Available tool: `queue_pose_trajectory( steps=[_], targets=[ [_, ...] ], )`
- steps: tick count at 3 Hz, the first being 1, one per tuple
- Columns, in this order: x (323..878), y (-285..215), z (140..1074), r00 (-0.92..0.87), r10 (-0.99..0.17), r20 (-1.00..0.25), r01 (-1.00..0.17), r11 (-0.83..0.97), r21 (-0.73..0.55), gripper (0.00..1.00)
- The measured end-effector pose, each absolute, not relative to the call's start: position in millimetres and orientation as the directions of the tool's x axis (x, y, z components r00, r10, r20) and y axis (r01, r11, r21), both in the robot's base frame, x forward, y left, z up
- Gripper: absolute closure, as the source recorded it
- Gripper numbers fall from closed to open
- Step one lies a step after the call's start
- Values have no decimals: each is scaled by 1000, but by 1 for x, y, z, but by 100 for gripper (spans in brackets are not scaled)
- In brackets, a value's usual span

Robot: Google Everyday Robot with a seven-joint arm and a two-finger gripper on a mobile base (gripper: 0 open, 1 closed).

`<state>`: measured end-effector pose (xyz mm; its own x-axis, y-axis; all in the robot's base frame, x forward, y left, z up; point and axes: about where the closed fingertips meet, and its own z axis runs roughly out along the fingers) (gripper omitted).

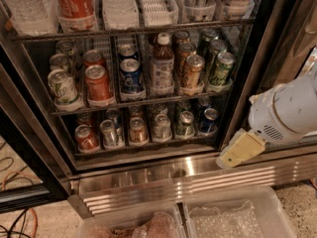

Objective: Pick green can from middle shelf of fridge

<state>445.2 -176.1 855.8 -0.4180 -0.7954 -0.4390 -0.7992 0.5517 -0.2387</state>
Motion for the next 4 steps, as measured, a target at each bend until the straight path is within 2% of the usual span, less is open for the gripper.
queue_pose_trajectory(
  steps=[2,4],
  targets=[
    [477,-193,810,-511,-708,-488,-711,667,-223,0],
    [479,-193,773,-556,-497,-666,-555,819,-148,0]
  ],
)
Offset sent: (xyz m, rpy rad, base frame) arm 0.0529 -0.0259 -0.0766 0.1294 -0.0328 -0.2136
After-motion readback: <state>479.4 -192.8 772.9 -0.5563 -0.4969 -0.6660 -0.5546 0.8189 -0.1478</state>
